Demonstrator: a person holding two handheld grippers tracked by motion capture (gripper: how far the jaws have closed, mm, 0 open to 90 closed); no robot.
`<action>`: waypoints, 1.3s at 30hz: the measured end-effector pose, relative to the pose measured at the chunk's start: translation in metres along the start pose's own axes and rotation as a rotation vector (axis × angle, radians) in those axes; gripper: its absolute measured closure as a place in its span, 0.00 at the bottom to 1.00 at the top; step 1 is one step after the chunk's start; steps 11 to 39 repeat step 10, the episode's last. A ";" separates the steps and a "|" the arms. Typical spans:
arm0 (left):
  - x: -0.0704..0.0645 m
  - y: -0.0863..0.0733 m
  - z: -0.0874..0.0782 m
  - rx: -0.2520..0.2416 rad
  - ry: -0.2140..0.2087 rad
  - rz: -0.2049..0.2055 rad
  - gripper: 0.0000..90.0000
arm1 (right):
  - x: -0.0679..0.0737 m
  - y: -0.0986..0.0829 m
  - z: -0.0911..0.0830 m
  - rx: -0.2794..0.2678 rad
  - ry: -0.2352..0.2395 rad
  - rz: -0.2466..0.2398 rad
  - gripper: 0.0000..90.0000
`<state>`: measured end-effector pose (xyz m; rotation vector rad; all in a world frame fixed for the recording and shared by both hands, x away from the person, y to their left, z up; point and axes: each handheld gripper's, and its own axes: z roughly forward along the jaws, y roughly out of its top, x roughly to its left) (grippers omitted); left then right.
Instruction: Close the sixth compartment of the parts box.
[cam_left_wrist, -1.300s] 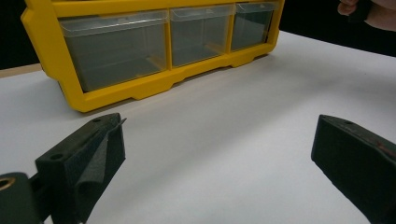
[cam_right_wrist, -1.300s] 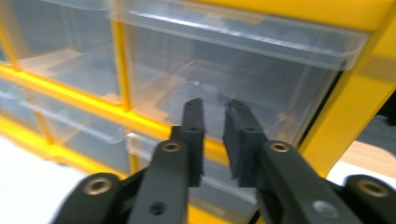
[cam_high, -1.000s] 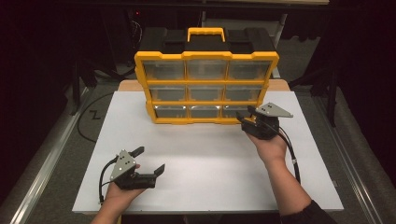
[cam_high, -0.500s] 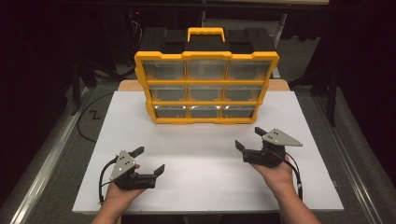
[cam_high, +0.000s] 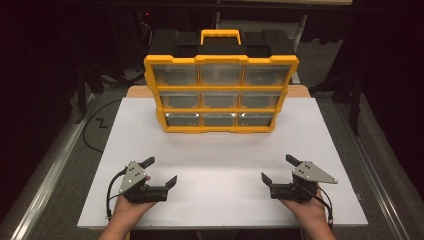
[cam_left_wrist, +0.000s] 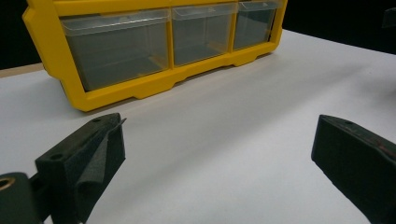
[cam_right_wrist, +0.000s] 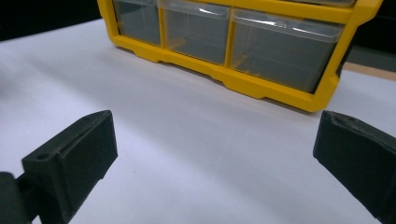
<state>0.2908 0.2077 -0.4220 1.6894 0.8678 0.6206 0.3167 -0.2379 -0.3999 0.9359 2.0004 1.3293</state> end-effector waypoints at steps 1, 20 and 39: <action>-0.001 0.000 0.000 0.000 0.001 0.003 0.04 | -0.001 -0.001 0.000 0.007 -0.006 -0.002 0.01; -0.006 -0.001 0.005 0.005 0.015 0.022 0.00 | -0.006 -0.006 0.006 0.020 -0.003 -0.012 0.01; -0.006 -0.001 0.005 0.005 0.015 0.022 0.00 | -0.006 -0.006 0.006 0.020 -0.003 -0.012 0.01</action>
